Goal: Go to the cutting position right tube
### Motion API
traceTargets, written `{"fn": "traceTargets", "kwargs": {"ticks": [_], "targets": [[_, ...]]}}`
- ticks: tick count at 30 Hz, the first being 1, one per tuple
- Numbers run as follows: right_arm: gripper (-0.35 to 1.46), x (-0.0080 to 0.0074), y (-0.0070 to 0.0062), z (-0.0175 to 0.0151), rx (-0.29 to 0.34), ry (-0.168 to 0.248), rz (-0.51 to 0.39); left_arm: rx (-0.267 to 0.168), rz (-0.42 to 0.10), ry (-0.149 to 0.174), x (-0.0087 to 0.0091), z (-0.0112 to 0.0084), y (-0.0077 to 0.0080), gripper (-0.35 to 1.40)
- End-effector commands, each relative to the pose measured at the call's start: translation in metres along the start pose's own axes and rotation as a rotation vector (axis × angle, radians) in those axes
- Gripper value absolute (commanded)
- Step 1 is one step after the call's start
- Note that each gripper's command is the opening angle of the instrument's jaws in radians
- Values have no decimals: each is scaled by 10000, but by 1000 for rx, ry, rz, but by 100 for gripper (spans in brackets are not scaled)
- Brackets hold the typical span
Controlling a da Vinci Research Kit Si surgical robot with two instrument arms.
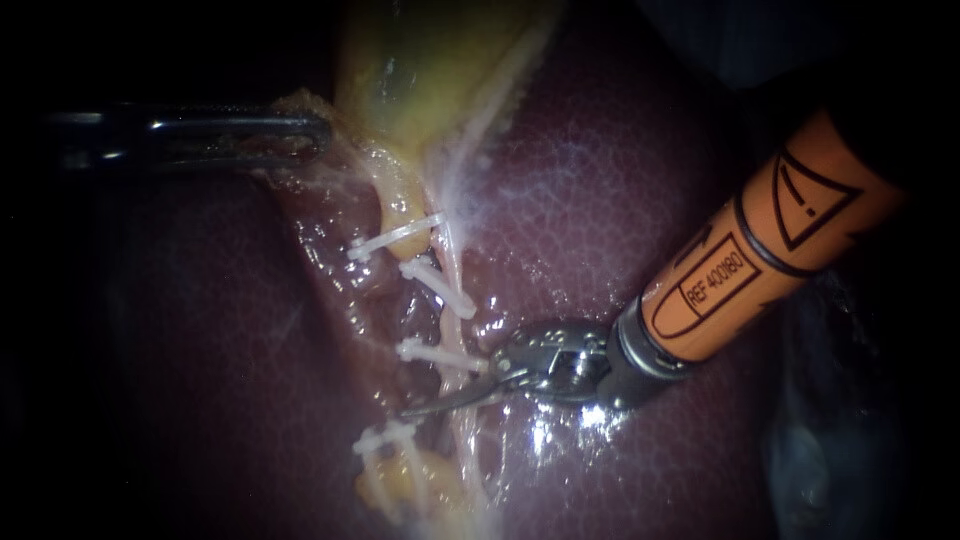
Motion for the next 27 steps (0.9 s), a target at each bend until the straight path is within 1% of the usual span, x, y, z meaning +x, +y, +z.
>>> {"fn": "traceTargets", "kwargs": {"ticks": [1, 5, 9, 13, 16, 19, 22, 24, 27], "targets": [[127, 0, 0, 0, 0, 0, 0, 0, 0, 0, 0, 0, 0, -35], [125, 1, 3, -5, 2, 0, 7, 1, 0, 0, 1, -1, 1, -35], [124, 3, 10, -15, 1, 2, 10, 2, 0, 0, 0, -2, 2, -35], [124, 13, 19, -26, -13, 10, 17, 2, 0, 0, 0, -2, 2, -35], [124, 19, 22, -33, -15, 16, 22, 2, 0, 0, 0, -3, 2, -35], [124, 23, 23, -36, -11, 25, 25, 2, 0, 1, 0, -3, 2, -35], [124, 25, 23, -37, -10, 25, 26, 2, 0, 1, 0, -3, 2, -35], [125, 26, 22, -38, -8, 37, 26, 2, 0, 1, 0, -3, 2, -35], [125, 28, 22, -39, 26, 54, 25, 2, 0, 1, 0, -3, 2, -35]]}}
